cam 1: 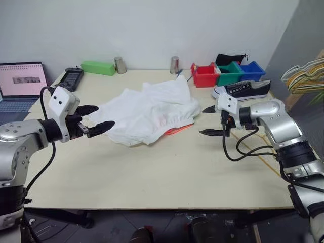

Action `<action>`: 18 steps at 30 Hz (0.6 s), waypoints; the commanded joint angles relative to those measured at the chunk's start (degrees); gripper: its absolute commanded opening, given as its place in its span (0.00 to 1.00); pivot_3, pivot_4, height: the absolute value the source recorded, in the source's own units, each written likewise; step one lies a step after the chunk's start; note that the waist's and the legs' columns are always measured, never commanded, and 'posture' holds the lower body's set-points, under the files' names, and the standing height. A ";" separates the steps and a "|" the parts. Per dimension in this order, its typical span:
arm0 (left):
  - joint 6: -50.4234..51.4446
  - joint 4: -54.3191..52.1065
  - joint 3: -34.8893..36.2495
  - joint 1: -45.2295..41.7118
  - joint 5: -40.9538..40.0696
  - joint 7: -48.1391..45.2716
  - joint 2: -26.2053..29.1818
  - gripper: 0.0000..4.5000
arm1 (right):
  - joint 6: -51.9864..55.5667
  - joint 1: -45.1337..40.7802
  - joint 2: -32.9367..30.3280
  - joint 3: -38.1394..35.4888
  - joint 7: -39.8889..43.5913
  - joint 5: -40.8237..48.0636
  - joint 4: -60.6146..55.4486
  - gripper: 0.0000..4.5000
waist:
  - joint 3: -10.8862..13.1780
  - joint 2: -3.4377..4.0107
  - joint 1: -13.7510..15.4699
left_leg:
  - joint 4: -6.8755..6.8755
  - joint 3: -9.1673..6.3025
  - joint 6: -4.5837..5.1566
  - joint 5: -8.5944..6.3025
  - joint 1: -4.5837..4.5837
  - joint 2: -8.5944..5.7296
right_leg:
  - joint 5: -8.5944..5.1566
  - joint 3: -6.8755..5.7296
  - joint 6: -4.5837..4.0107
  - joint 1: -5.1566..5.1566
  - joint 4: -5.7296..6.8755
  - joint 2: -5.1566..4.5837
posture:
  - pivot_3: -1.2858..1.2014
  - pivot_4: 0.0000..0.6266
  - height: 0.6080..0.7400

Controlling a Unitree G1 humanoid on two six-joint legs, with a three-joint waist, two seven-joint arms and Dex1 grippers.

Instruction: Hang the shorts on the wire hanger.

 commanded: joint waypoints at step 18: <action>-8.00 0.36 -2.75 4.97 6.97 -2.59 1.13 1.00 | -9.80 -3.15 3.86 -0.01 -7.71 -6.64 9.45 0.98 | -0.01 0.00 -0.54 | 0.05 -0.01 0.00 0.13 0.15 -0.01 | -0.01 0.05 0.03 0.03 0.27 0.01 | 0.45 0.01 1.00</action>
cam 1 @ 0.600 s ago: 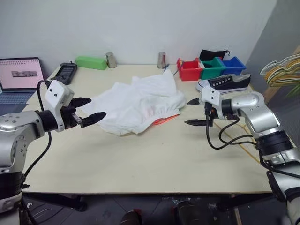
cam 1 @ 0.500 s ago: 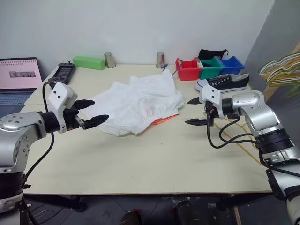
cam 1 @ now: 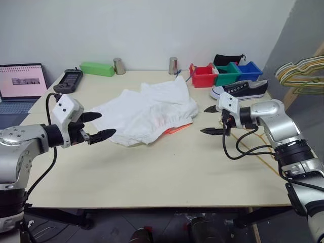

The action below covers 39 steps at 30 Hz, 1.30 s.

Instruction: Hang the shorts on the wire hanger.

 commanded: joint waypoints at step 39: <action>-35.86 40.44 -24.25 -18.39 24.86 -0.19 -19.22 0.72 | 23.92 8.48 -1.77 -2.95 -0.55 6.17 -29.94 1.00 | -1.30 -0.25 -6.49 | 0.16 -0.19 -0.03 0.36 0.02 -0.02 | 0.21 -0.05 0.13 0.12 0.10 0.05 | 0.39 0.00 1.00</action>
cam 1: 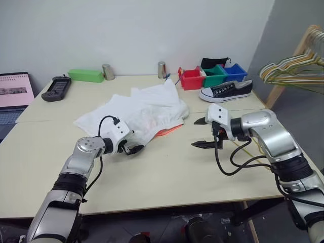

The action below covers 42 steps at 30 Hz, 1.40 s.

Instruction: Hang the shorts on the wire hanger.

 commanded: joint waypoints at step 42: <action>34.89 -51.57 -3.26 16.82 -12.35 4.00 -6.44 0.29 | -0.51 1.16 0.31 0.27 -4.10 1.87 -0.97 1.00 | -0.18 0.02 -3.28 | 0.02 0.00 0.07 0.02 0.81 -0.05 | -0.12 0.08 -0.15 0.97 -0.08 -0.03 | 0.41 0.05 1.00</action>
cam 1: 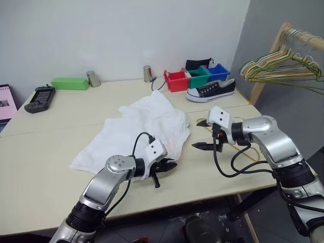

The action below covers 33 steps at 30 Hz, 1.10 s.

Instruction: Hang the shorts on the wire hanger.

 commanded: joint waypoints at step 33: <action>6.53 -14.35 40.60 24.99 -21.62 -9.37 25.15 0.99 | -6.03 9.81 4.18 16.50 -1.74 -7.04 -10.29 1.00 | 0.65 0.04 7.73 | -0.43 0.06 -0.20 -0.15 -0.09 0.17 | -0.44 0.00 -0.59 -0.76 -0.04 0.00 | 0.47 0.09 1.00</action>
